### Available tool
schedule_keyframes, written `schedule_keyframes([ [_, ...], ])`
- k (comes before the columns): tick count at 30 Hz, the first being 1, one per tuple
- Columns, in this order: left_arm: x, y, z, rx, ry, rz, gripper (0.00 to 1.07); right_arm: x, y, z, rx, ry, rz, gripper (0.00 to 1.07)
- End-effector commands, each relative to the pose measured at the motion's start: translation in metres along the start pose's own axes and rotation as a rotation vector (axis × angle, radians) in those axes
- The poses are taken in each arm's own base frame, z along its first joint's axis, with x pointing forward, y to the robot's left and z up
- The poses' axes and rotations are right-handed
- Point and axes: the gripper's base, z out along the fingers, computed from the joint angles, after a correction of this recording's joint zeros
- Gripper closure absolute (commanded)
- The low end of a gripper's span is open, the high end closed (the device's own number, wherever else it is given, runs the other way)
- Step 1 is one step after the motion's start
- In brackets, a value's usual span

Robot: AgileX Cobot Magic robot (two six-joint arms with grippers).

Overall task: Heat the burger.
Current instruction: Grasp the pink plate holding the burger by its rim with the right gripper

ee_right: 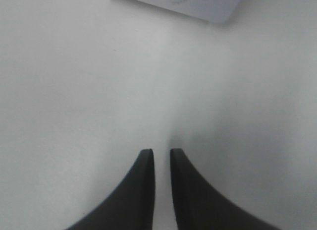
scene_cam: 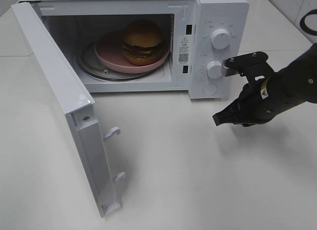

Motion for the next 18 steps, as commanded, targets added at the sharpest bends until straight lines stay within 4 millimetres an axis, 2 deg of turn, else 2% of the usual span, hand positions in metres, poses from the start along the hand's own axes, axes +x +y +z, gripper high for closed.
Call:
schedule_keyframes([
  [1,0.000,0.000,0.000,0.000,-0.013,-0.007,1.06,-0.005,-0.004,-0.007,0.025,0.089,0.081,0.92],
  [5,0.000,0.000,0.000,0.000,-0.013,-0.007,1.06,-0.012,-0.001,-0.013,-0.020,0.176,0.118,0.92],
  [7,0.000,0.000,0.000,0.000,-0.013,-0.007,1.06,-0.016,0.006,-0.018,-0.102,0.226,0.122,0.90],
  [16,0.000,0.000,0.000,0.000,-0.013,-0.007,1.06,-0.025,0.028,-0.028,-0.376,0.234,0.088,0.88],
  [18,0.000,0.000,0.000,0.000,-0.013,-0.007,1.06,-0.028,0.034,-0.031,-0.448,0.207,0.055,0.84],
])
